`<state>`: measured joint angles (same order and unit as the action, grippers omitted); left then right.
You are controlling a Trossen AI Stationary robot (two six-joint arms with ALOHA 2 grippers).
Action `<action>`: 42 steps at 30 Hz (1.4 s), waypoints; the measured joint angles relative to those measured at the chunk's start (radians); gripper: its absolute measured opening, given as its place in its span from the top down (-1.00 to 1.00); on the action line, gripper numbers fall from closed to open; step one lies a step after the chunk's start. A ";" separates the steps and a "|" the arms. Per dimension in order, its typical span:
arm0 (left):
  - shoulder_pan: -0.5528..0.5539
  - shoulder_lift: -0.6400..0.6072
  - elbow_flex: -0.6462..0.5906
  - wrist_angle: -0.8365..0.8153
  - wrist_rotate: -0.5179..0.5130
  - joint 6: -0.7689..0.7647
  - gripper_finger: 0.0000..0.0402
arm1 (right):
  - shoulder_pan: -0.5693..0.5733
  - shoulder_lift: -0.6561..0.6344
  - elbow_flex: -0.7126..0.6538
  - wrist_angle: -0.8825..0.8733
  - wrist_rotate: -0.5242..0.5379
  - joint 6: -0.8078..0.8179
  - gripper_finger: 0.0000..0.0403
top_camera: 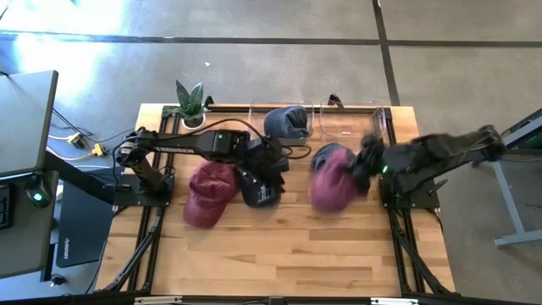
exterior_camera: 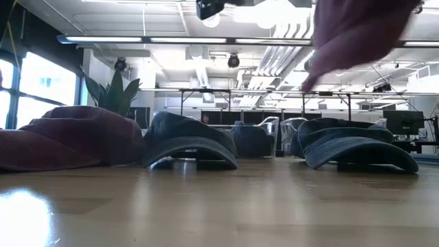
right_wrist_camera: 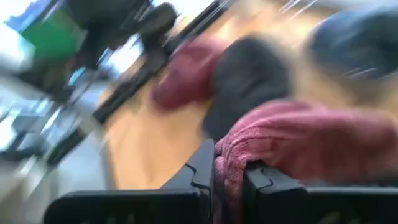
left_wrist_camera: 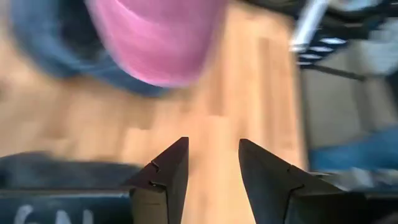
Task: Pick & Place hat
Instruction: Put the right red cap into the right transparent bin
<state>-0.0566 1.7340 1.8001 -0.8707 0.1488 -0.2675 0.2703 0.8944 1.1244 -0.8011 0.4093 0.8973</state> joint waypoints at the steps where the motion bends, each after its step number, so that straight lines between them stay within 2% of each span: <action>1: -0.002 0.000 0.003 -0.015 -0.047 0.000 0.35 | -0.045 -0.031 0.000 -0.022 0.027 -0.012 0.91; 4: -0.002 -0.011 0.009 -0.030 -0.134 -0.003 0.40 | -0.194 -0.102 0.000 -0.090 0.089 -0.071 0.91; 7: -0.002 -0.021 0.013 -0.030 -0.148 0.011 0.43 | -0.352 -0.136 0.000 -0.112 0.127 -0.164 0.91; 10: -0.002 -0.033 0.008 -0.066 -0.177 0.053 0.45 | -0.513 -0.137 0.000 -0.108 0.123 -0.264 0.91; 16: -0.002 -0.049 0.009 -0.053 -0.190 0.140 0.45 | -0.809 -0.058 0.000 -0.062 0.029 -0.444 0.91; 21: -0.002 -0.070 0.009 -0.089 -0.180 0.253 0.45 | -0.990 0.047 0.000 0.044 -0.104 -0.542 0.91; 29: -0.002 -0.076 0.010 -0.136 -0.176 0.340 0.45 | -1.120 0.229 0.000 0.200 -0.263 -0.585 0.89; 34: 0.020 -0.076 0.010 -0.133 -0.188 0.340 0.45 | -1.156 0.318 0.000 0.189 -0.346 -0.591 0.91; 37: 0.057 -0.076 0.010 -0.130 -0.191 0.324 0.45 | -1.181 0.339 -0.027 0.151 -0.353 -0.624 0.88; 42: 0.117 -0.076 0.010 -0.126 -0.166 0.294 0.45 | -1.241 0.341 -0.146 0.171 -0.357 -0.682 0.87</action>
<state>0.0602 1.6577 1.8099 -0.9966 -0.0173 0.0269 -0.9711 1.2350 0.9787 -0.6299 0.0519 0.2155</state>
